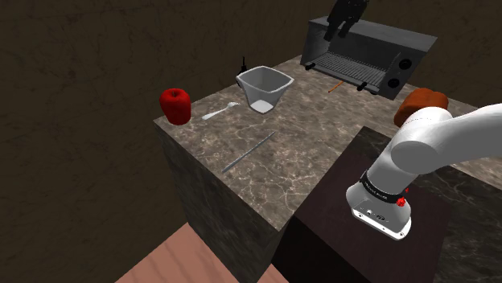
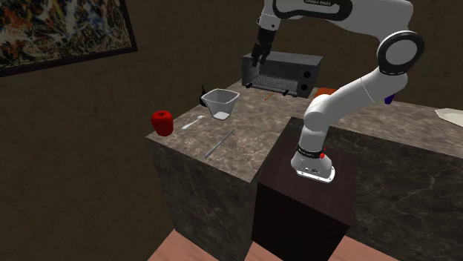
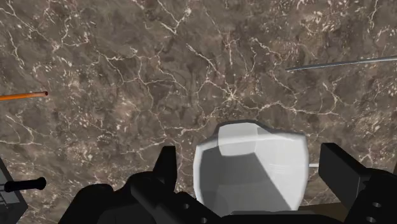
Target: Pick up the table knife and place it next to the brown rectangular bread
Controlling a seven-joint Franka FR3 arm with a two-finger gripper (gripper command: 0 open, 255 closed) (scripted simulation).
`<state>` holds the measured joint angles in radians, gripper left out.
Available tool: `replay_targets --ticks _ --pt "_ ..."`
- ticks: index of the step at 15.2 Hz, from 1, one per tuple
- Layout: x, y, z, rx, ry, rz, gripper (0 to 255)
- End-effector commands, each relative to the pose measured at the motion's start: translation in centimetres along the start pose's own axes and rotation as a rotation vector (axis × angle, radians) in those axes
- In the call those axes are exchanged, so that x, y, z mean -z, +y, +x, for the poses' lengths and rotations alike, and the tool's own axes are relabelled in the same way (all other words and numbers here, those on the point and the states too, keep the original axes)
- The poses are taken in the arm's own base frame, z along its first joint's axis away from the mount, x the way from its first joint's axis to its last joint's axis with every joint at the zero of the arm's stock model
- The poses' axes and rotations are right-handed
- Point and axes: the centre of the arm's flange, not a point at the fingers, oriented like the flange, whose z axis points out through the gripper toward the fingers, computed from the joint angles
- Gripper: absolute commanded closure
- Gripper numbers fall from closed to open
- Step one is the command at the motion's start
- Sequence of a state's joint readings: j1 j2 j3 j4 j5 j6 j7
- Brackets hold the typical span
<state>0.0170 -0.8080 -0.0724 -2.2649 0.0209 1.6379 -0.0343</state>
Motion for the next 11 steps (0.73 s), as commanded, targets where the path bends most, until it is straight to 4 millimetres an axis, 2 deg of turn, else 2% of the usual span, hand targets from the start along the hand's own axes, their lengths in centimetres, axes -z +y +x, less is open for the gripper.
replay_targets --ticks 1,6,11 --pt "0.0 0.0 0.0 0.0 0.0 0.0 0" --pt "-4.2 -4.4 -2.6 -0.238 -0.021 -0.024 0" --pt "-8.5 -9.3 -4.1 -0.476 -0.042 -0.047 0"
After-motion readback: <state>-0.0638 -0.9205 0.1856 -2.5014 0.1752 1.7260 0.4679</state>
